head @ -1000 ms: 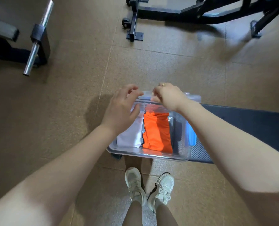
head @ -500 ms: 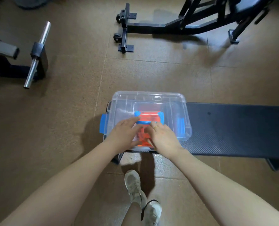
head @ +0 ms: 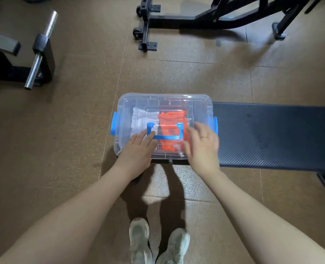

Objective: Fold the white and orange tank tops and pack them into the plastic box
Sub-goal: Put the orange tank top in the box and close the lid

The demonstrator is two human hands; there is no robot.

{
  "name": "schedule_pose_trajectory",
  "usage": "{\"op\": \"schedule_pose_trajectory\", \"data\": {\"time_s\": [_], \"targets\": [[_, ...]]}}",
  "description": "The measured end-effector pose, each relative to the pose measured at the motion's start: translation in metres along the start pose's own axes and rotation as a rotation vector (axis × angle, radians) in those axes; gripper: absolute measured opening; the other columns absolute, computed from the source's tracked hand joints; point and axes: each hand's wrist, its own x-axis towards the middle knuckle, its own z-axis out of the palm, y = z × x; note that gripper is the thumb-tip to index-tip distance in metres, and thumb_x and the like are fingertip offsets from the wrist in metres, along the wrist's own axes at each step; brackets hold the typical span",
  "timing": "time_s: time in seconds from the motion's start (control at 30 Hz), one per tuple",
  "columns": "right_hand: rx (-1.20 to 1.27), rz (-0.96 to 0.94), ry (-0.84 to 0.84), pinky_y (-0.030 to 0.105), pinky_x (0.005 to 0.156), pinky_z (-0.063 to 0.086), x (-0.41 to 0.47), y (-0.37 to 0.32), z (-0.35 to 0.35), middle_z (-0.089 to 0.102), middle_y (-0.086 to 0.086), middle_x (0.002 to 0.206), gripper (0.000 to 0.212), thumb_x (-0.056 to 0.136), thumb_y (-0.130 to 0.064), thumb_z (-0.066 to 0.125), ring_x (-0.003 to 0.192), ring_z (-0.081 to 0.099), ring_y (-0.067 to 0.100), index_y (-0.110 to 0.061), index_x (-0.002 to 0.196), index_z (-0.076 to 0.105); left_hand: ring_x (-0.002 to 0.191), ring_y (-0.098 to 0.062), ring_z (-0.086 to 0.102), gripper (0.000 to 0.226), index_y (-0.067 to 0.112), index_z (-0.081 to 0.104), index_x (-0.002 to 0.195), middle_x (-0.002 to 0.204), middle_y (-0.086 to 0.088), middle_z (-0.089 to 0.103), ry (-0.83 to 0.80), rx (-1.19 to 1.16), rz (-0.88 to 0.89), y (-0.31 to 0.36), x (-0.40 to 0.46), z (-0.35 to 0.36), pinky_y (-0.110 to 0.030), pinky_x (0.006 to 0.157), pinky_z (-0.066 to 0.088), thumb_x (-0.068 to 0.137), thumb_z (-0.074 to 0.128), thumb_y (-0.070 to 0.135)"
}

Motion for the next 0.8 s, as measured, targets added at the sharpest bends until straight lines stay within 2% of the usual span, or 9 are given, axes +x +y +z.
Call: {"op": "schedule_pose_trajectory", "data": {"time_s": [0.07,0.13,0.2,0.27,0.33,0.4,0.5,0.6,0.8], "targets": [[0.11,0.333,-0.011,0.045,0.113,0.016,0.0,0.014,-0.006,0.028,0.018,0.15,0.055,0.089,-0.031,0.052,0.139,0.024,0.034,-0.012,0.139,0.038,0.145,-0.03,0.009,0.065,0.025,0.019,0.147,0.158,-0.008,0.01,0.019,-0.052,0.02,-0.005,-0.004,0.006,-0.042,0.117,0.008,0.09,0.048,0.014],[0.315,0.542,-0.121,0.045,0.117,0.014,0.007,0.029,-0.003,0.014,0.017,0.156,0.072,0.088,-0.035,0.057,0.144,0.011,0.031,-0.012,0.146,0.022,0.137,-0.04,0.029,0.076,0.03,0.033,0.143,0.15,-0.018,0.032,0.071,-0.034,0.074,-0.009,-0.003,0.006,-0.052,0.11,0.025,0.078,0.065,0.008],[0.545,0.606,-0.2,0.05,0.114,0.026,0.015,0.036,0.001,0.027,0.014,0.15,0.081,0.079,-0.049,0.06,0.139,0.027,0.03,-0.016,0.144,0.023,0.134,-0.043,0.035,0.078,0.03,0.037,0.141,0.146,-0.021,0.037,0.067,-0.03,0.075,-0.014,0.001,0.001,-0.054,0.107,0.03,0.073,0.069,0.006],[0.694,0.684,-0.17,0.052,0.104,0.04,0.017,0.044,0.015,0.047,0.013,0.134,0.083,0.066,-0.06,0.056,0.124,0.048,0.03,-0.021,0.135,0.032,0.144,-0.035,0.011,0.068,0.035,0.015,0.147,0.157,-0.014,0.011,0.024,-0.028,0.072,-0.016,0.003,0.001,-0.047,0.116,0.012,0.092,0.05,0.017],[0.772,0.721,-0.123,0.053,0.099,0.044,0.016,0.059,0.034,0.052,0.016,0.124,0.078,0.062,-0.058,0.054,0.113,0.054,0.033,-0.019,0.127,0.037,0.146,-0.029,-0.001,0.061,0.038,0.003,0.147,0.159,-0.008,-0.002,-0.018,-0.025,0.054,-0.018,0.004,0.003,-0.042,0.117,0.002,0.098,0.038,0.027],[0.805,0.766,-0.078,0.052,0.1,0.044,0.017,0.038,0.014,0.05,0.016,0.126,0.081,0.064,-0.055,0.058,0.114,0.054,0.033,-0.016,0.131,0.035,0.146,-0.027,-0.005,0.06,0.038,-0.001,0.146,0.159,-0.006,-0.006,-0.022,-0.042,0.058,-0.017,0.005,0.006,-0.041,0.117,-0.002,0.099,0.035,0.029],[0.812,0.792,-0.04,0.048,0.1,0.045,0.021,0.033,0.003,0.049,0.011,0.125,0.072,0.074,-0.038,0.068,0.11,0.054,0.029,-0.008,0.131,0.037,0.146,-0.026,-0.007,0.06,0.039,-0.005,0.146,0.158,-0.004,-0.01,-0.067,-0.04,0.055,-0.017,0.009,0.003,-0.041,0.117,-0.004,0.1,0.033,0.03],[0.741,0.747,0.011,0.047,0.094,0.048,0.025,0.032,0.0,0.051,0.014,0.118,0.054,0.074,-0.031,0.068,0.101,0.057,0.028,-0.009,0.119,0.05,0.146,-0.025,-0.007,0.061,0.04,-0.004,0.146,0.158,-0.003,-0.009,-0.092,-0.031,0.051,-0.016,0.013,-0.002,-0.04,0.117,-0.003,0.1,0.034,0.03],[0.477,0.622,0.036,0.029,0.083,0.039,0.025,0.026,0.0,0.049,0.015,0.115,0.029,0.091,-0.019,0.052,0.089,0.046,0.019,-0.005,0.117,0.052,0.146,-0.024,-0.008,0.063,0.04,0.001,0.147,0.159,-0.002,-0.008,-0.148,-0.032,0.037,-0.013,0.013,-0.008,-0.04,0.117,-0.003,0.099,0.038,0.023]]}}
